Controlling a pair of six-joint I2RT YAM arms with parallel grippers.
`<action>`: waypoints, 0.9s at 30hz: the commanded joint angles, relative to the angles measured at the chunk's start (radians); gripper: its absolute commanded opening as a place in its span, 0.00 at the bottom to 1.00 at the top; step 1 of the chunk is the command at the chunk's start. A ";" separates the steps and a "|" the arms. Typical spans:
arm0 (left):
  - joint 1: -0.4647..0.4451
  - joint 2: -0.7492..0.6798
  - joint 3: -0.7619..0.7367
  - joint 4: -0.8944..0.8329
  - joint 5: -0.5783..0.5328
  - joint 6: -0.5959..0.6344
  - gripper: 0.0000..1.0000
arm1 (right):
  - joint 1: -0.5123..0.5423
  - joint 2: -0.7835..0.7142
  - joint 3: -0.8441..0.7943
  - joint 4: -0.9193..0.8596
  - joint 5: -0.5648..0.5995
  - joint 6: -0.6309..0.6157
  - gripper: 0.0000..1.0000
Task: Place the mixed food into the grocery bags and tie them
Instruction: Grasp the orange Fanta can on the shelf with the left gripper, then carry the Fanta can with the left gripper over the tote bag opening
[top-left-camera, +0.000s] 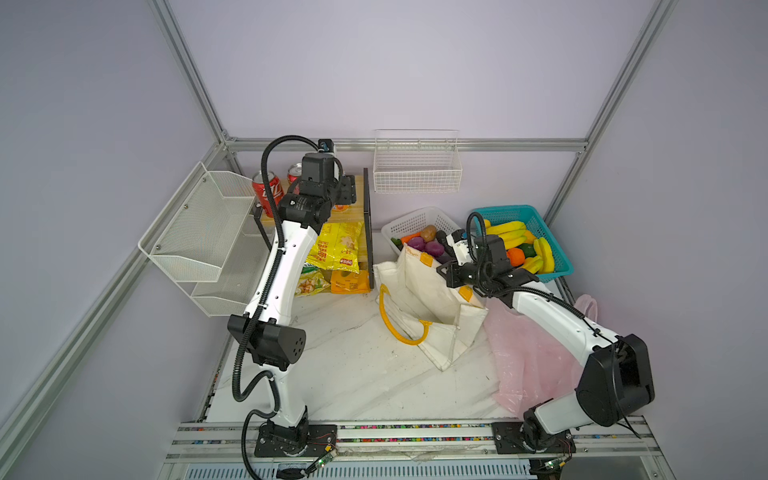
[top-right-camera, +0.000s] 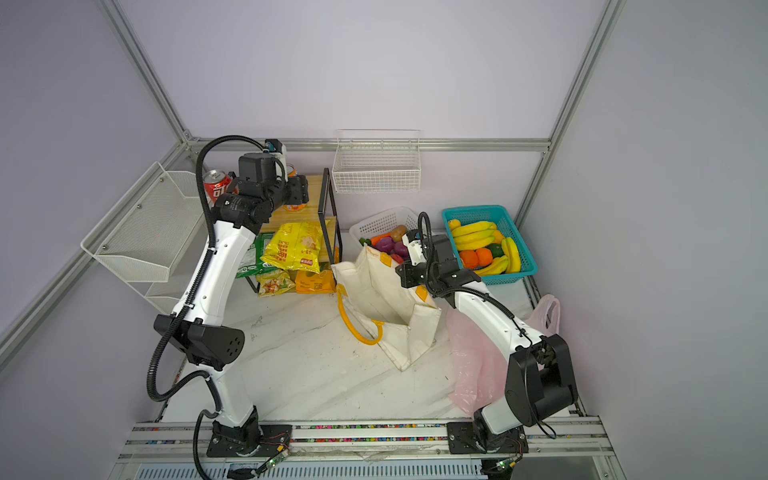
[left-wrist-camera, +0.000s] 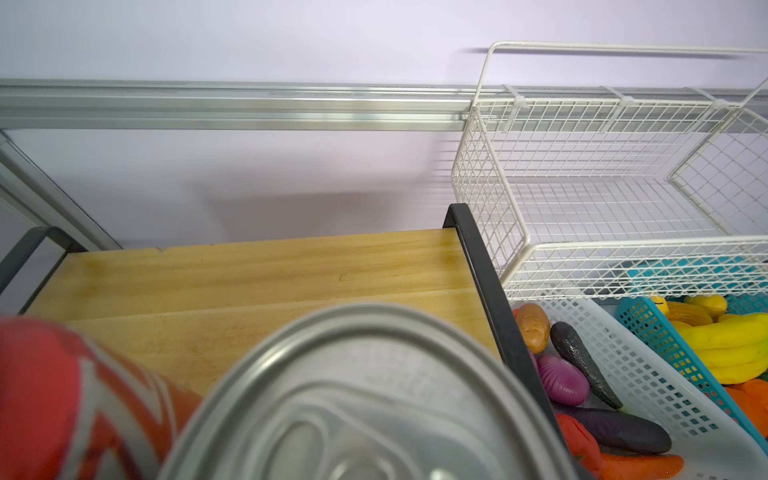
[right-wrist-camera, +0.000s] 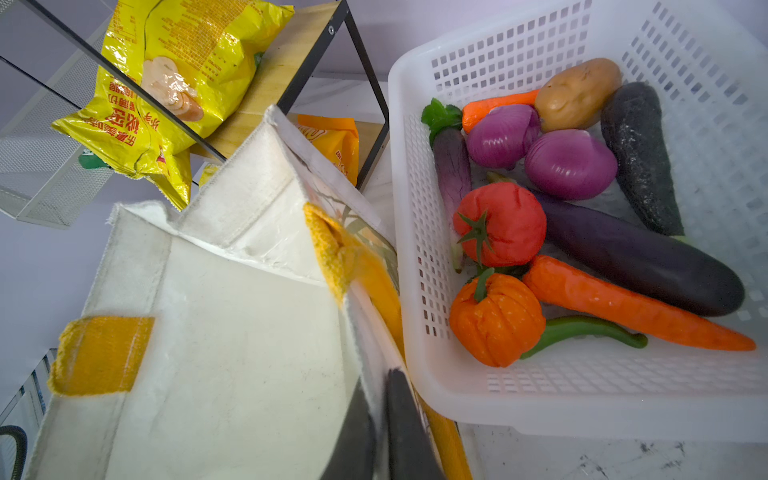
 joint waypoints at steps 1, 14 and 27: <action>0.013 0.003 0.086 0.060 0.007 0.033 0.70 | 0.001 -0.013 -0.007 0.042 0.008 -0.007 0.00; -0.038 -0.139 -0.024 0.136 0.125 -0.005 0.40 | 0.000 -0.006 0.043 -0.030 0.067 0.002 0.00; -0.236 -0.557 -0.458 0.228 0.107 -0.064 0.36 | 0.040 -0.266 -0.090 0.059 0.163 0.497 0.00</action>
